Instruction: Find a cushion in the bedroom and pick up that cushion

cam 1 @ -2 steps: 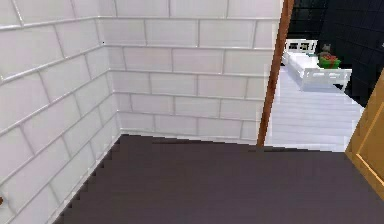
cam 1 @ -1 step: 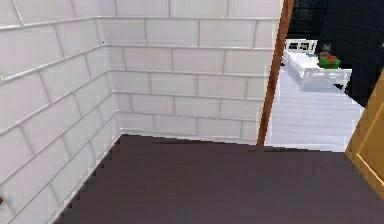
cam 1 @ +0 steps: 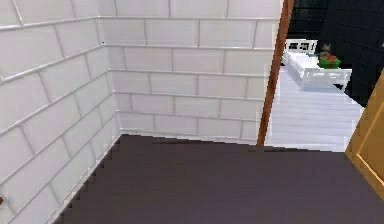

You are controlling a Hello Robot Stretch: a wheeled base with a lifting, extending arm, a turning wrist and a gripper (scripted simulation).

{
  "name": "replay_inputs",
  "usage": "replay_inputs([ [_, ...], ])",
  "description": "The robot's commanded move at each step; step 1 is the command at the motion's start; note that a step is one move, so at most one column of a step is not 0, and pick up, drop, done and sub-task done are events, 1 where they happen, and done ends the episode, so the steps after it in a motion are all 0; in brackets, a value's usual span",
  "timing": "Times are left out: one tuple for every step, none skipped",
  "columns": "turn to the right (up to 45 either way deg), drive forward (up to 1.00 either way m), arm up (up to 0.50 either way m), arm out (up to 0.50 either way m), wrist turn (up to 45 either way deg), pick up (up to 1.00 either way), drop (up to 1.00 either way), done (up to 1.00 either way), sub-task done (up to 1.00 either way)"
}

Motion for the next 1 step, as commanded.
replay_inputs([
  [0.0,0.00,0.00,0.00,0.0,1.00,0.00,0.00,0.00],
])
